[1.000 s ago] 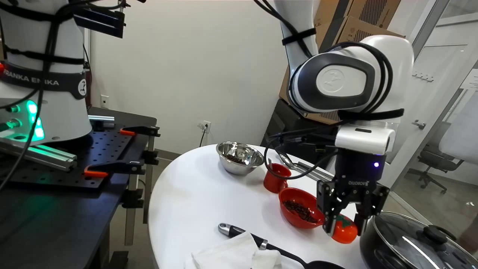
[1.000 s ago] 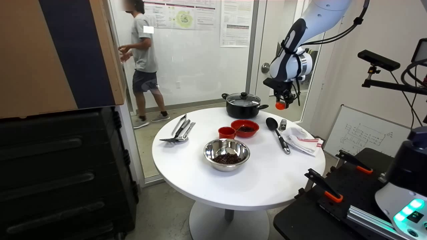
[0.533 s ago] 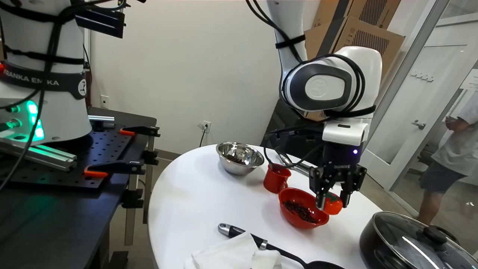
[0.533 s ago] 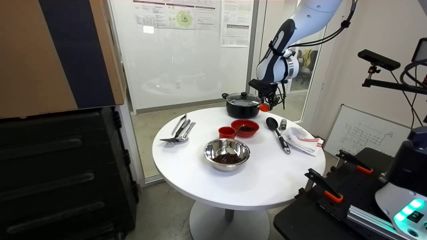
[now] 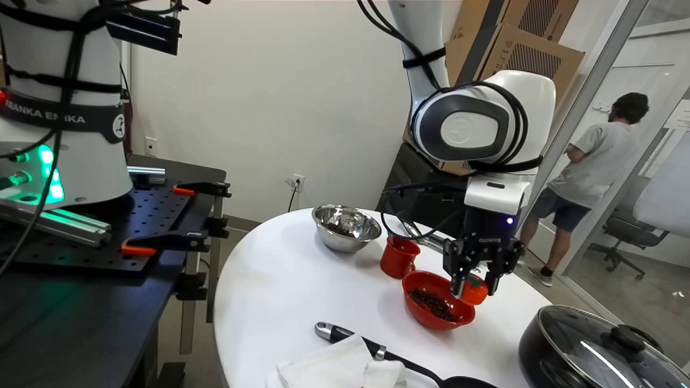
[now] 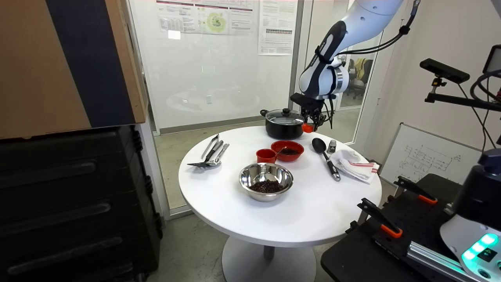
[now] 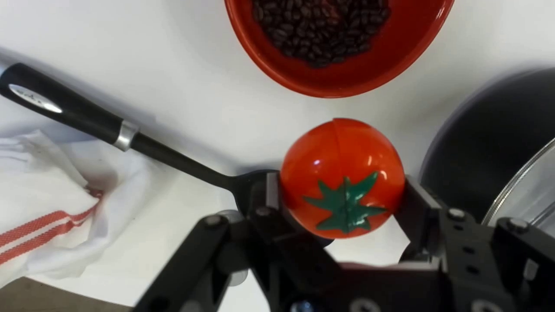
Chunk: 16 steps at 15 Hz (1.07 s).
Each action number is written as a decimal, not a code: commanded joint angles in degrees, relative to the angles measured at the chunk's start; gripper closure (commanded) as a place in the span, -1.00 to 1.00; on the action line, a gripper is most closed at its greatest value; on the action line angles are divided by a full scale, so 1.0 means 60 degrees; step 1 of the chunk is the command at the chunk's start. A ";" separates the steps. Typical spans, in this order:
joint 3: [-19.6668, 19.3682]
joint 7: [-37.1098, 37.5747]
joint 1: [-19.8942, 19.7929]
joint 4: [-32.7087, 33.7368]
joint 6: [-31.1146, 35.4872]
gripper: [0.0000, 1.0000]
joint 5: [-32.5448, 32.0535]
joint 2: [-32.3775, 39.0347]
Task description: Put the tomato in the red bowl
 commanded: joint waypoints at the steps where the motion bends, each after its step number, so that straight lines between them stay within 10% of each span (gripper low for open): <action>1: 0.0246 -0.0493 -0.0181 0.0189 -0.0351 0.23 0.0366 0.0105; 16: 0.1002 -0.0825 0.0039 0.2562 -0.1423 0.23 0.0780 0.2404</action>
